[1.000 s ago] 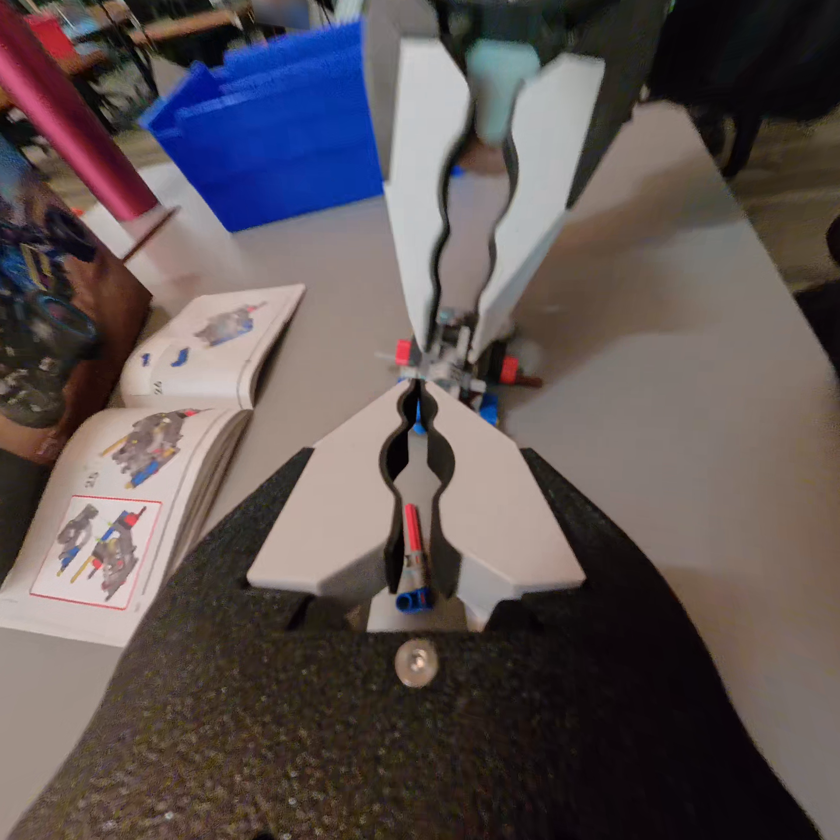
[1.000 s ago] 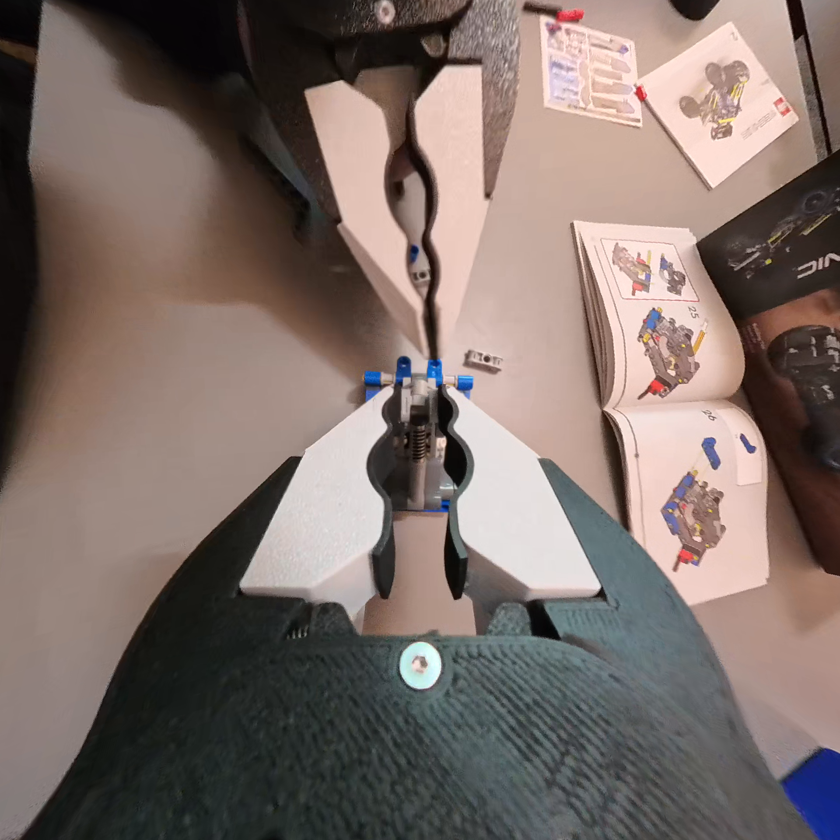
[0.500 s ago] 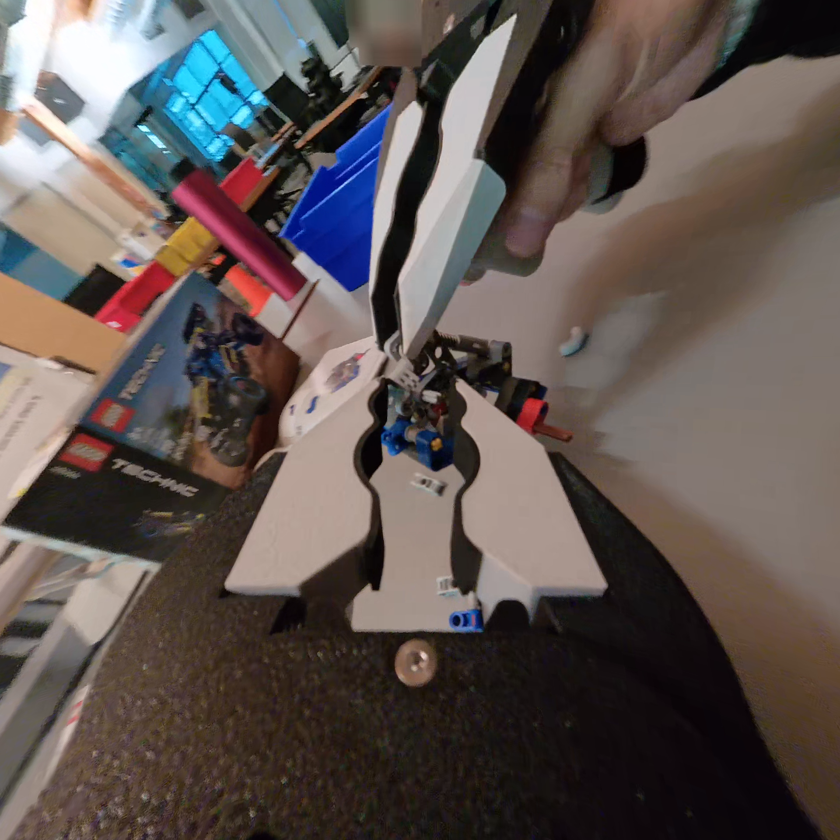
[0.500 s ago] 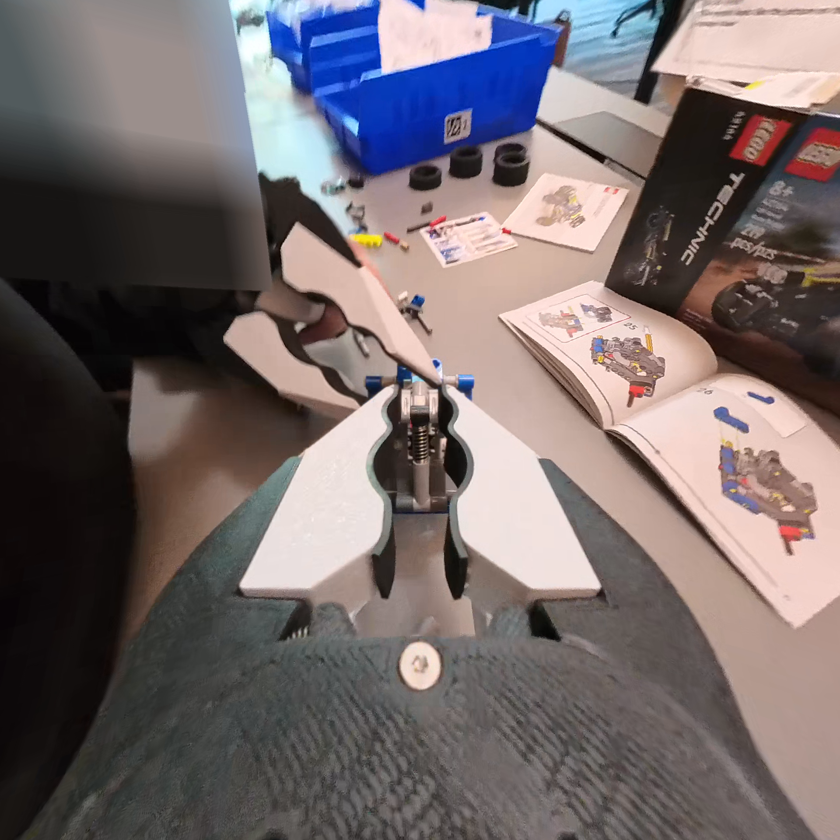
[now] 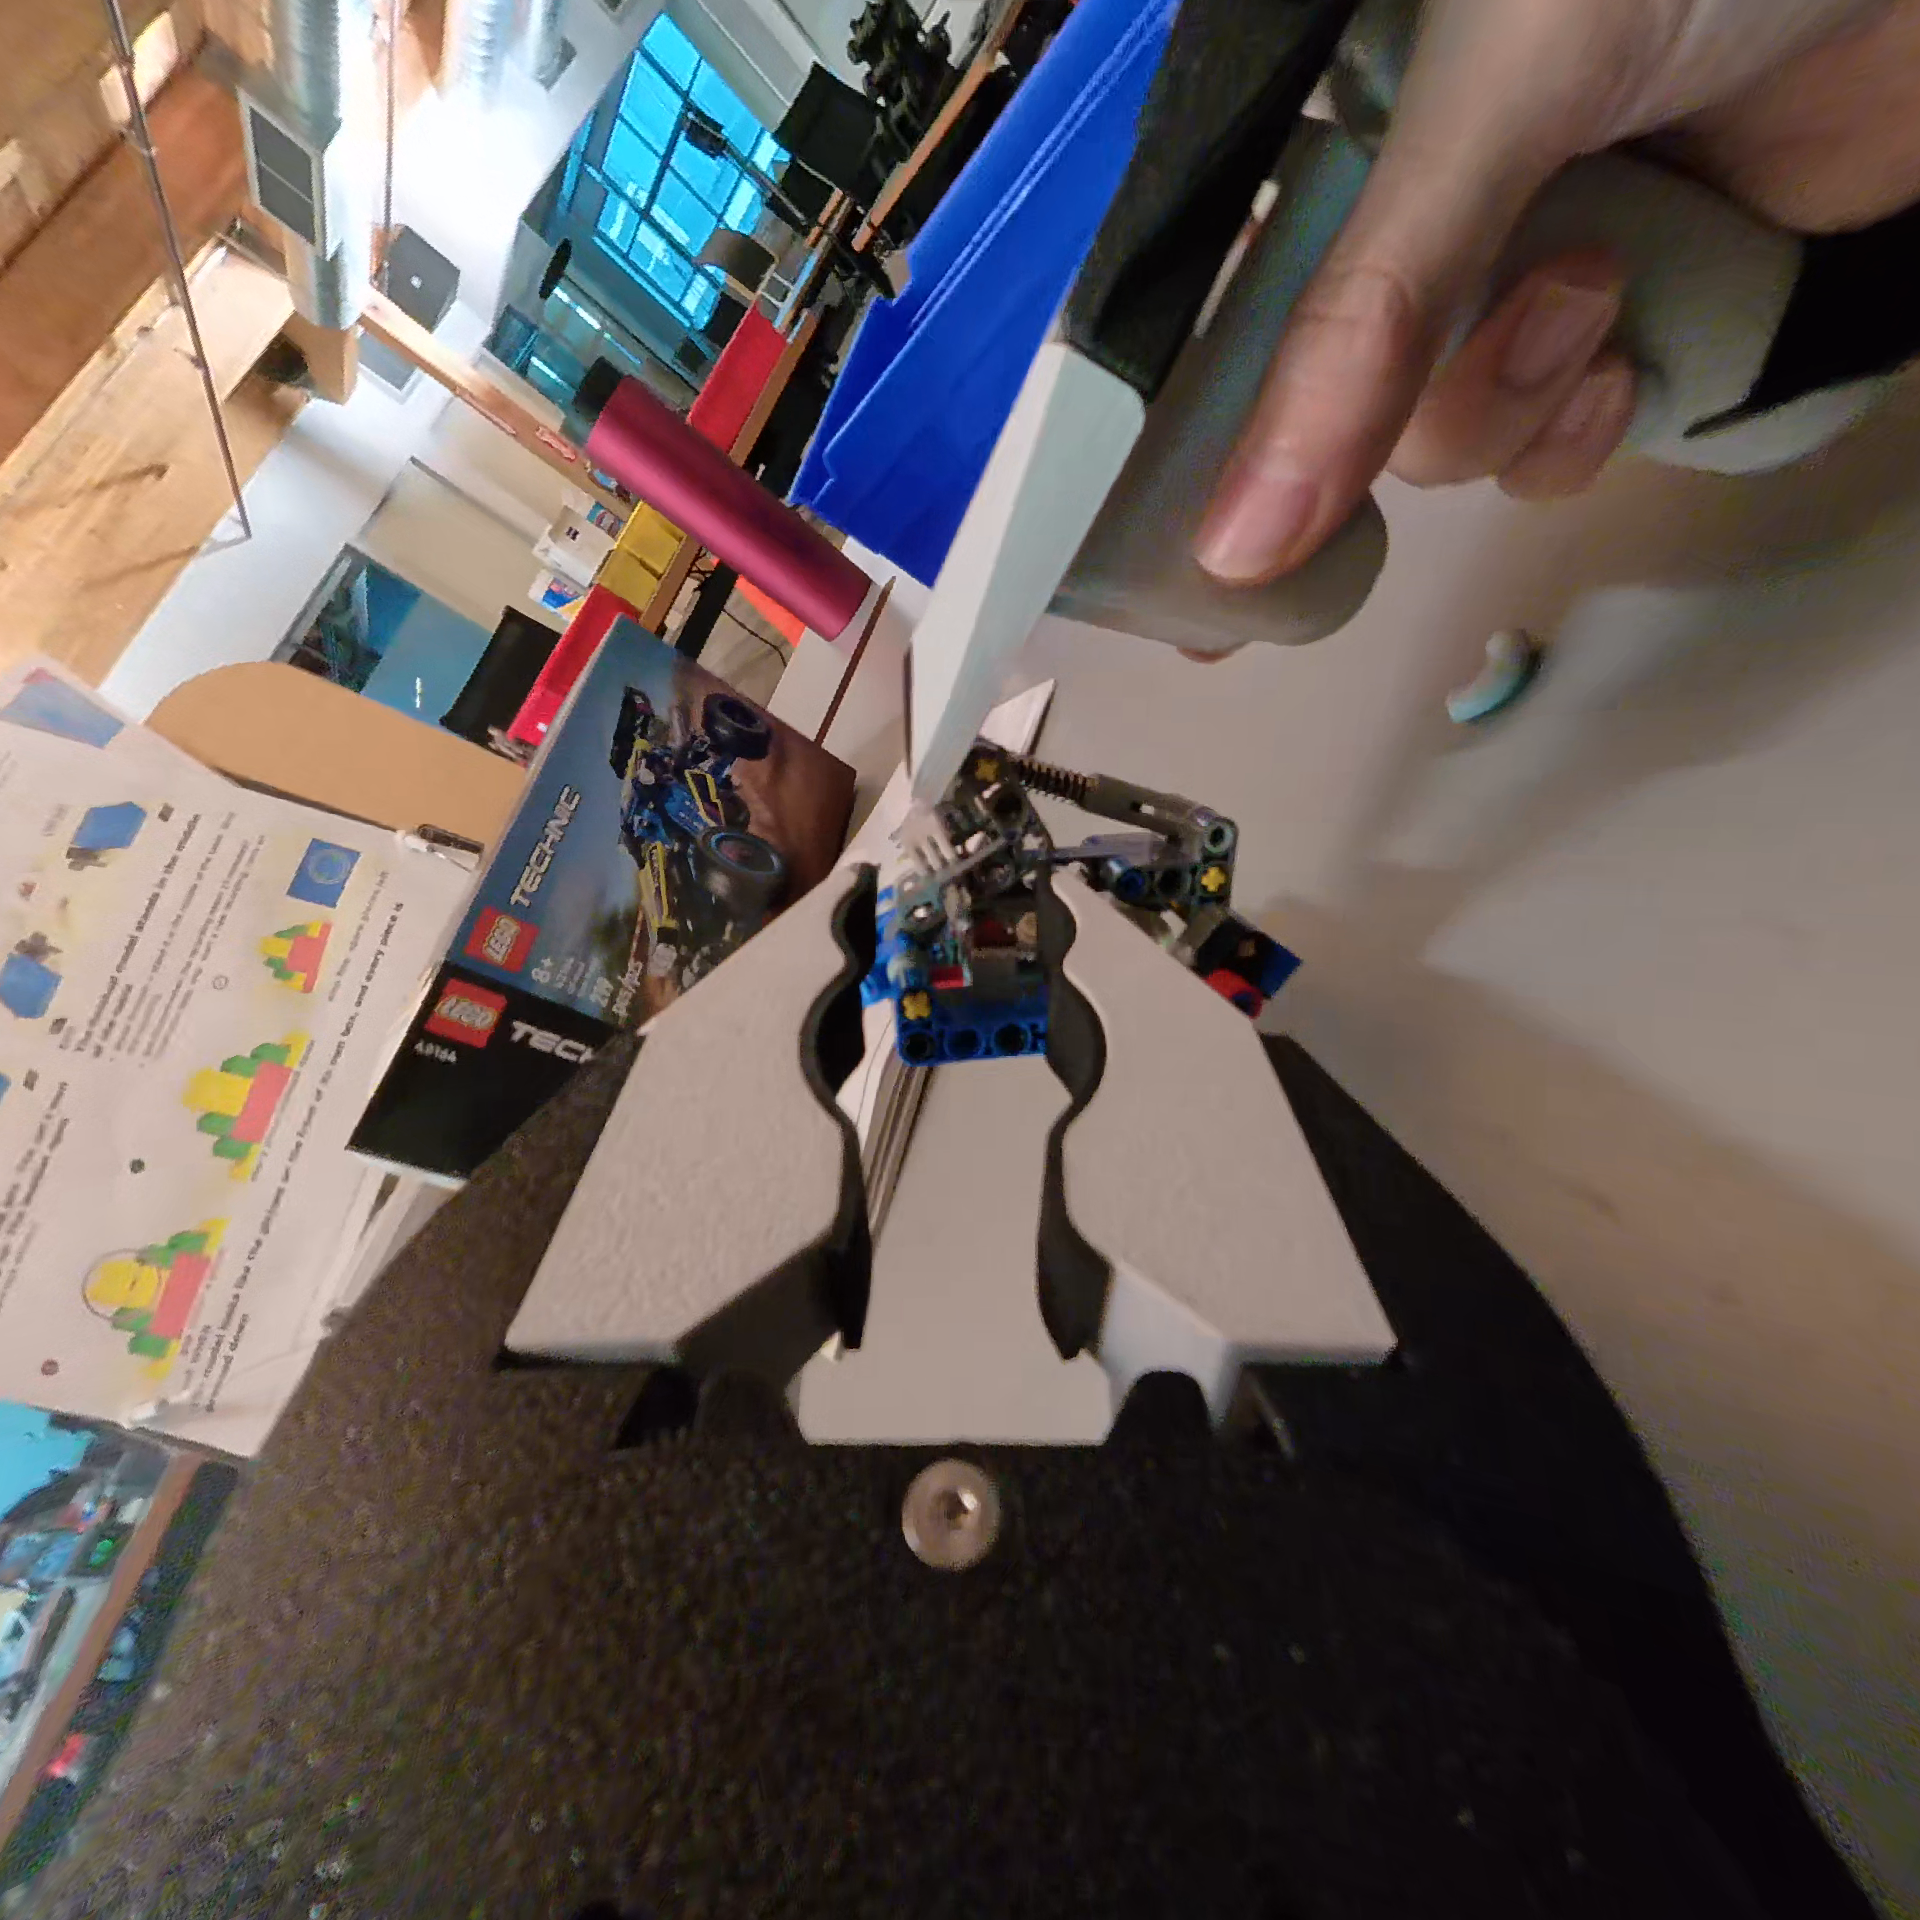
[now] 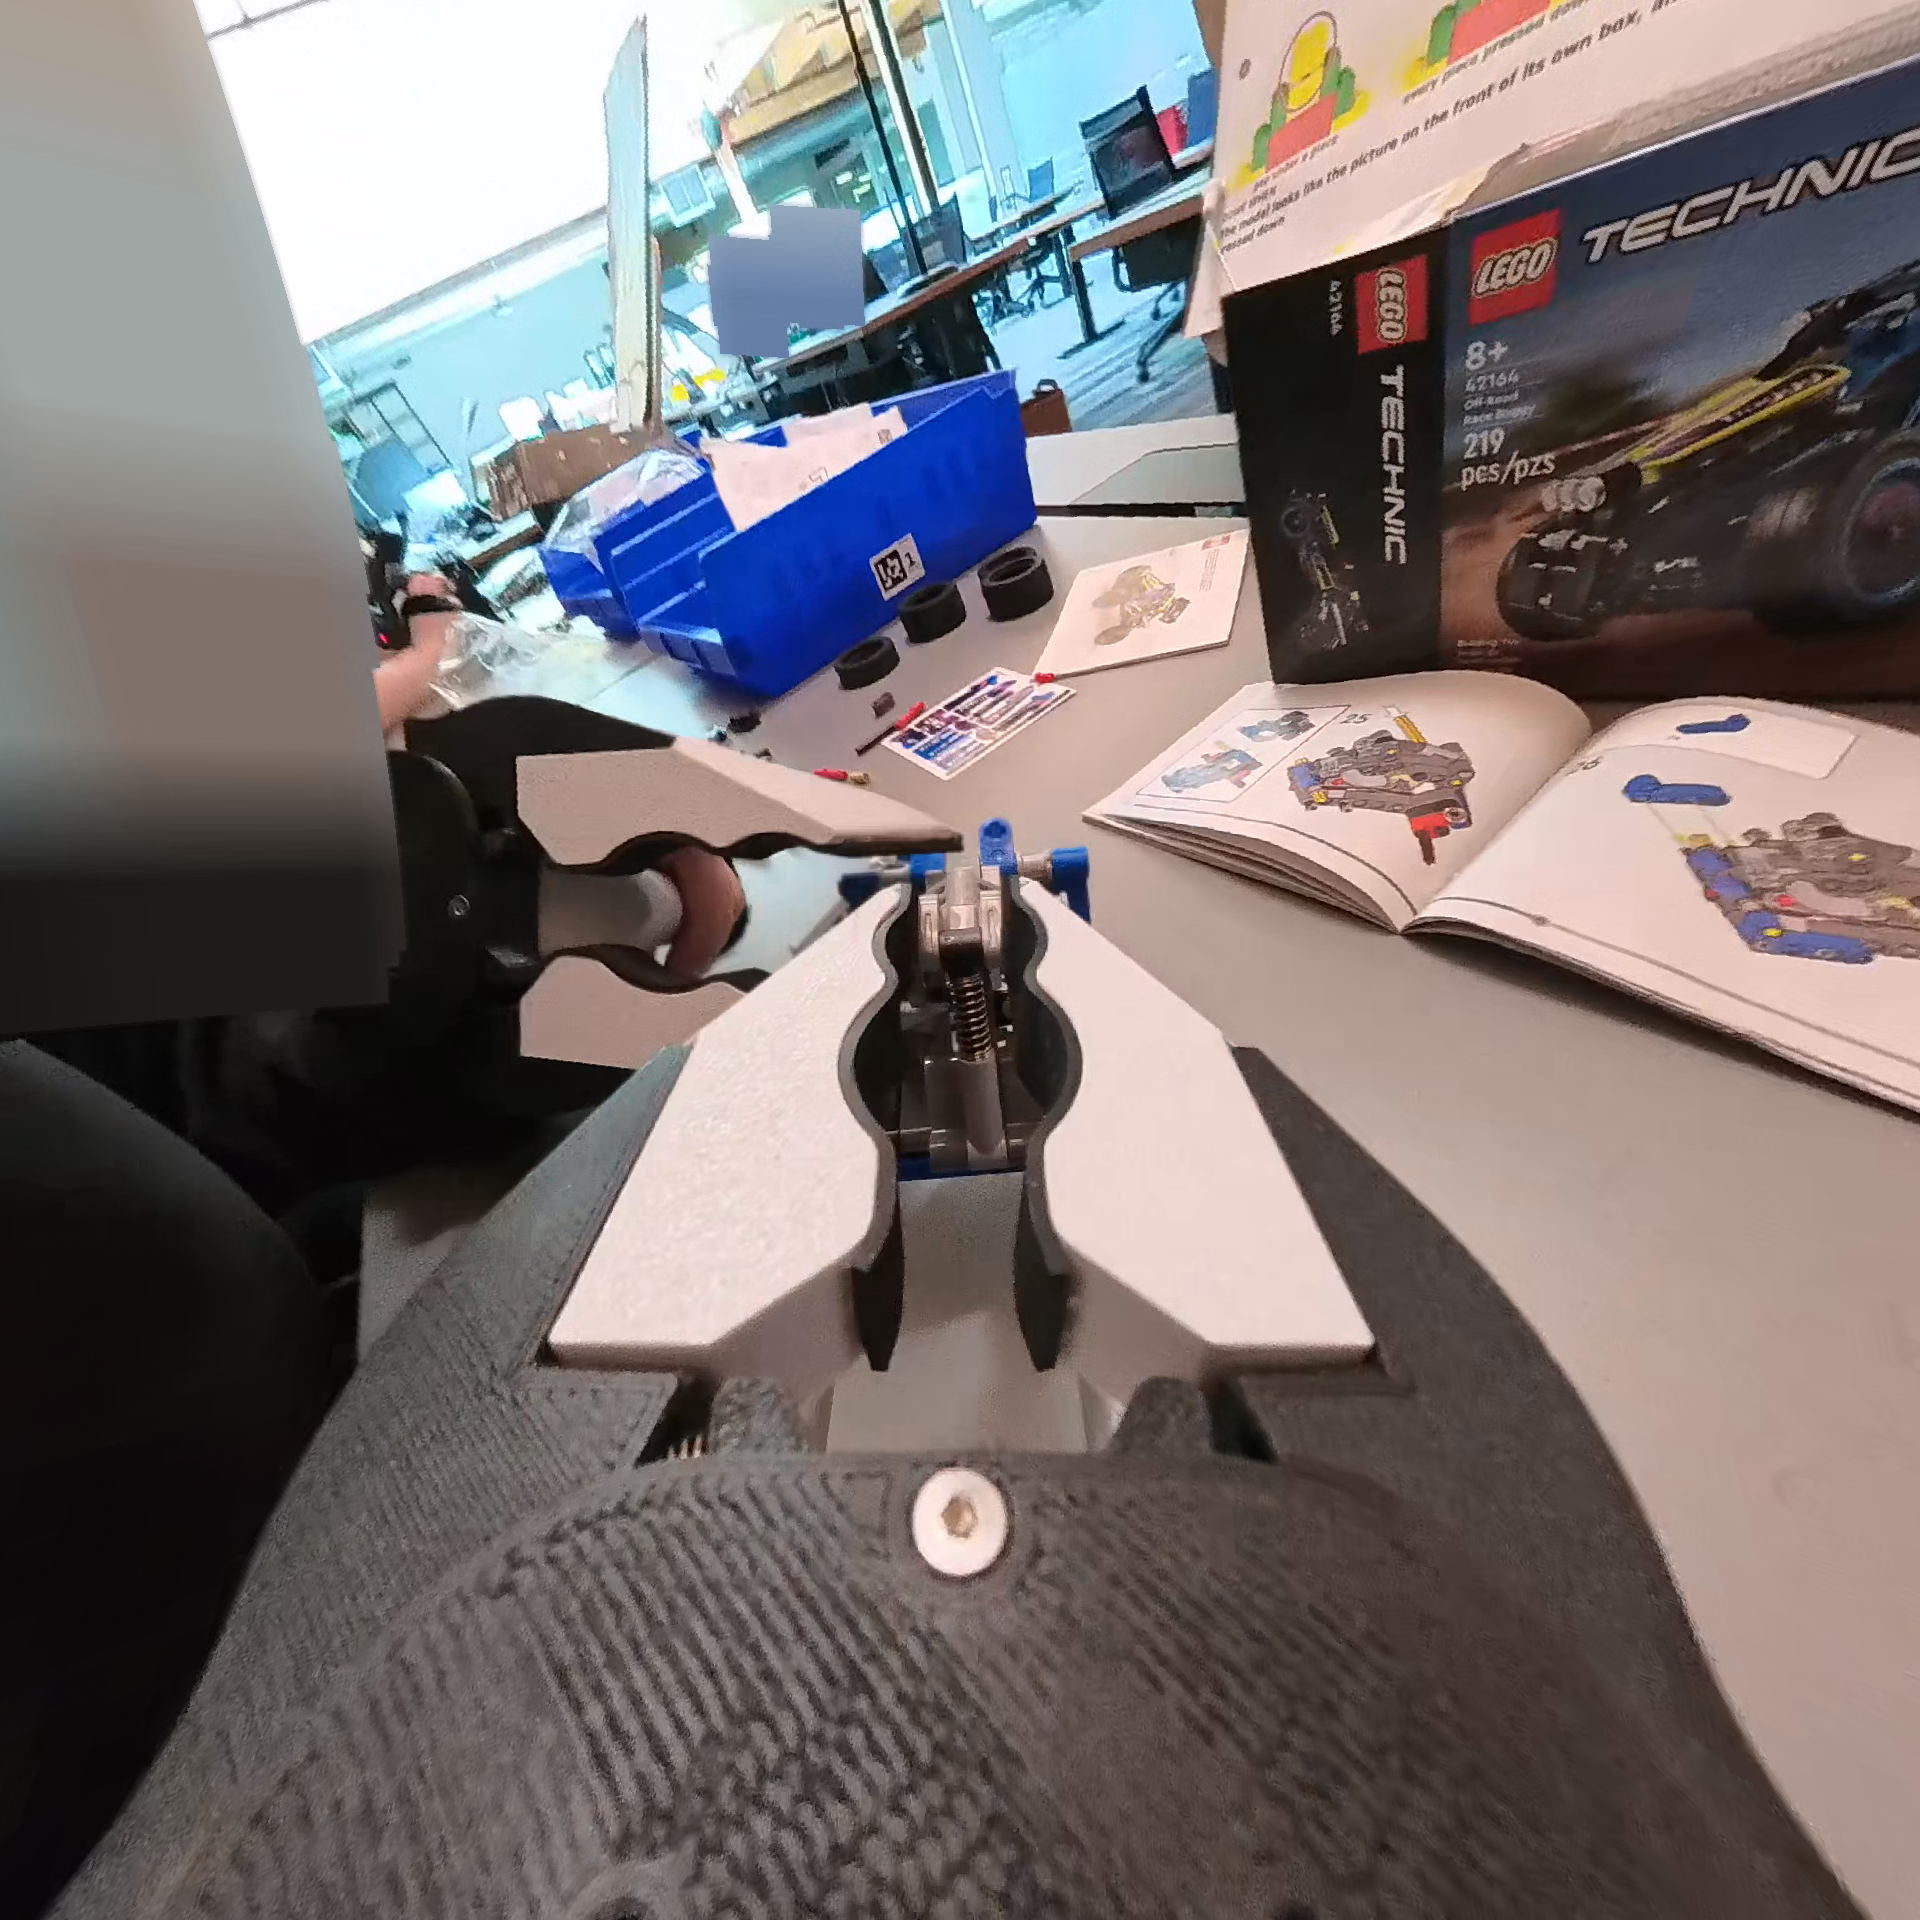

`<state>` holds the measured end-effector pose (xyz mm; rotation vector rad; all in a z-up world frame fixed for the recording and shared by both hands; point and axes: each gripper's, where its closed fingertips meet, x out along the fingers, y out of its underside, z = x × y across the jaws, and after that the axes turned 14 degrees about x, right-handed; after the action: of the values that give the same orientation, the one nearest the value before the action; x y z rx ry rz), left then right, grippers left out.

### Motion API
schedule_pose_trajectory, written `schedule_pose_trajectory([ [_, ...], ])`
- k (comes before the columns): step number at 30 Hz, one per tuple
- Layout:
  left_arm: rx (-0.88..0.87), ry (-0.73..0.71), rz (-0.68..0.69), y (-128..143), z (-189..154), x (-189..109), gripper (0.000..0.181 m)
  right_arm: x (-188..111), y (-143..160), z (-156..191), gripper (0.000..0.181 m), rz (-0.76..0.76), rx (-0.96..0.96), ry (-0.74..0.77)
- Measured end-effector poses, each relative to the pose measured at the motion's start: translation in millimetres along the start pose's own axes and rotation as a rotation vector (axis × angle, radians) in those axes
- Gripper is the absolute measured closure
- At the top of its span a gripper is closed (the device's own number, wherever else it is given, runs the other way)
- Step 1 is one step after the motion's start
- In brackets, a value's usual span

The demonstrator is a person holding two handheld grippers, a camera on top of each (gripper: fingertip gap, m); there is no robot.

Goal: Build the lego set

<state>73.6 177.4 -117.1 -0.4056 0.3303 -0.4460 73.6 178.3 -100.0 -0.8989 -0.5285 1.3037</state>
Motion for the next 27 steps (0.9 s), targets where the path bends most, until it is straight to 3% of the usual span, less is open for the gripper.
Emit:
schedule_pose_trajectory([
  [4,0.053,0.001,-0.001,-3.5,-3.2,0.6,0.156,-1.6,0.6,3.4,0.168,0.03,-0.088,0.025],
  [12,0.12,-0.036,0.045,0.2,-1.4,0.9,0.155,-1.5,-0.3,6.9,0.168,-0.08,-0.012,0.001],
  [15,0.15,-0.05,0.047,0.1,-0.8,0.1,0.157,-4.4,-1.7,10.4,0.181,-0.117,0.02,-0.029],
  [19,0.204,-0.054,0.067,0.9,-2.6,1.7,0.158,-6.6,1.6,7.6,0.178,-0.012,-0.066,0.0],
  [21,0.226,-0.065,0.081,1.8,-1.2,1.7,0.158,-7.7,3.0,8.7,0.157,0.066,-0.181,0.054],
  [23,0.239,-0.06,0.087,2.2,-2.7,2.4,0.158,-7.9,3.1,8.1,0.149,0.125,-0.314,0.134],
  [27,0.275,-0.064,0.089,-0.5,-4.8,2.6,0.158,-3.2,10.0,5.2,0.155,0.242,-0.42,0.219],
])
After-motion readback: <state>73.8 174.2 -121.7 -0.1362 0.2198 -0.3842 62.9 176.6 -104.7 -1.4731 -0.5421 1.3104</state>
